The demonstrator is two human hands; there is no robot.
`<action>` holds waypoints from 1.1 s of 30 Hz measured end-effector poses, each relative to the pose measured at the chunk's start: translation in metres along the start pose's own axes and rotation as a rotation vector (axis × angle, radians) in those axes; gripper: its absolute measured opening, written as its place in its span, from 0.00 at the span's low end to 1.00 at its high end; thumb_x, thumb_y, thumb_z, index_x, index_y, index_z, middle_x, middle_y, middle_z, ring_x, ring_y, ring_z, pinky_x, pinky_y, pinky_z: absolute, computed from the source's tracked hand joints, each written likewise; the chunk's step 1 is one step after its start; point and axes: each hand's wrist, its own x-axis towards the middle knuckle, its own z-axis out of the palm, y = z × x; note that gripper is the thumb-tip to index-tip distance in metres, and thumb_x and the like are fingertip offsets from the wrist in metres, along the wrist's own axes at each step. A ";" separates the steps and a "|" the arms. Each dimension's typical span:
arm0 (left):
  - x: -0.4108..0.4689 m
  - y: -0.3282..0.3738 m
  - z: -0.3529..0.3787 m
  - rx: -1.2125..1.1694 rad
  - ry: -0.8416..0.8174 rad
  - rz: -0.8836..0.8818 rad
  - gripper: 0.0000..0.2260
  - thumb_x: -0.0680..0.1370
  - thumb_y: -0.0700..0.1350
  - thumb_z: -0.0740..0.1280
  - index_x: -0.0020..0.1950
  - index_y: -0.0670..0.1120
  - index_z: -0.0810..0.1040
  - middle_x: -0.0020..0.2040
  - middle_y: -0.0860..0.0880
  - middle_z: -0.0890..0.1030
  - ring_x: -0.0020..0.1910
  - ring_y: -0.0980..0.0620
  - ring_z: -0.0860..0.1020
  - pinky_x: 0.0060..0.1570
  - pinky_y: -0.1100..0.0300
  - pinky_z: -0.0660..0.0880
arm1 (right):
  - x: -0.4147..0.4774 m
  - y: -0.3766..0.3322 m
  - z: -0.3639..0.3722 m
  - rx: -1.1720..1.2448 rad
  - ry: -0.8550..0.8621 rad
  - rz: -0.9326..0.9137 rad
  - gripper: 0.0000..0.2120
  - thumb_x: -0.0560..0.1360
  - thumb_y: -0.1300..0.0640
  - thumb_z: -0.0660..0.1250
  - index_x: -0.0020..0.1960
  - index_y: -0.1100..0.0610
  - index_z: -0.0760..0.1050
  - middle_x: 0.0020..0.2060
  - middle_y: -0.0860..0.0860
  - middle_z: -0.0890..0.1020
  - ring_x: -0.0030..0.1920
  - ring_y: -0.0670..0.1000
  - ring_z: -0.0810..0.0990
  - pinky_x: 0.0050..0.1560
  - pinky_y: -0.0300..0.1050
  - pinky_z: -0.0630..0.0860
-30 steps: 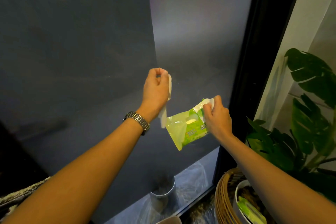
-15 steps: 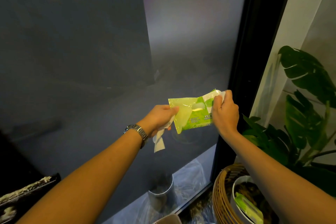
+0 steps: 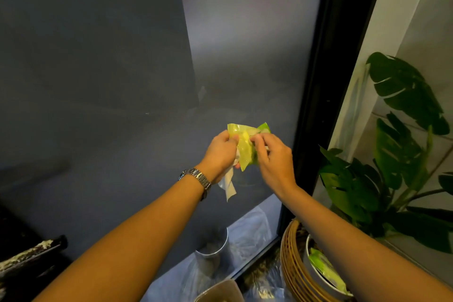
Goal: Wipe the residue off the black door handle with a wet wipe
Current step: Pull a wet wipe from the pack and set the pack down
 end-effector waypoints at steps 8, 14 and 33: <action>0.000 -0.011 0.012 -0.155 -0.126 0.004 0.12 0.81 0.44 0.53 0.60 0.43 0.72 0.39 0.48 0.78 0.28 0.58 0.76 0.21 0.66 0.71 | 0.003 0.013 -0.011 0.293 0.151 0.286 0.11 0.70 0.59 0.74 0.50 0.58 0.76 0.46 0.52 0.78 0.42 0.47 0.76 0.43 0.40 0.73; 0.011 -0.020 0.026 -0.087 -0.220 0.010 0.12 0.81 0.47 0.54 0.57 0.43 0.72 0.38 0.48 0.77 0.27 0.58 0.74 0.24 0.65 0.72 | 0.018 0.042 -0.039 0.316 -0.088 0.666 0.40 0.59 0.53 0.81 0.66 0.56 0.66 0.58 0.52 0.77 0.53 0.48 0.78 0.51 0.41 0.77; 0.042 -0.104 0.100 0.278 -0.292 -0.196 0.18 0.69 0.33 0.70 0.57 0.40 0.72 0.52 0.42 0.78 0.49 0.44 0.78 0.49 0.51 0.77 | -0.035 0.143 -0.073 0.243 -0.184 1.032 0.19 0.67 0.74 0.70 0.54 0.59 0.73 0.51 0.59 0.81 0.49 0.57 0.80 0.50 0.52 0.78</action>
